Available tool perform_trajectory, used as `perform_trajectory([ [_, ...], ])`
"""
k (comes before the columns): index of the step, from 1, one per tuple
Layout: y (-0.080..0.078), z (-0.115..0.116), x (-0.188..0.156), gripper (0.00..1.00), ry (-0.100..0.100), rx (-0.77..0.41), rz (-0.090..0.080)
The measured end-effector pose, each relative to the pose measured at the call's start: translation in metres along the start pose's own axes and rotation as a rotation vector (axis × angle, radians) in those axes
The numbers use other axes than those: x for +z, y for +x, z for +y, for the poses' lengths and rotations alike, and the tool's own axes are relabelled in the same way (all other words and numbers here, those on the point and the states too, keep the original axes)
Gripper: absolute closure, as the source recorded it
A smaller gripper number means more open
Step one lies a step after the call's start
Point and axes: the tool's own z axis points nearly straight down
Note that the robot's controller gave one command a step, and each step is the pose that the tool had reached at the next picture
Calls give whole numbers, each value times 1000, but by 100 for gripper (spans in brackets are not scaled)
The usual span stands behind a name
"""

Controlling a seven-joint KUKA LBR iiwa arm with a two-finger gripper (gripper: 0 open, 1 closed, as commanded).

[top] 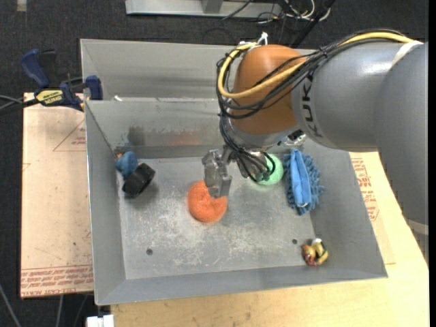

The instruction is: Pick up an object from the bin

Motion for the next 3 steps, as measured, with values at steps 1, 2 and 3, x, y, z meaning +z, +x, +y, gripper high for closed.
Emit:
perform_trajectory([
  [1, 0, 0, 0, 0, 0, -2, 1],
  [2, 0, 1, 0, 0, 0, -2, 1],
  [3, 13, 10, 74, 100, 0, -205, -6],
])
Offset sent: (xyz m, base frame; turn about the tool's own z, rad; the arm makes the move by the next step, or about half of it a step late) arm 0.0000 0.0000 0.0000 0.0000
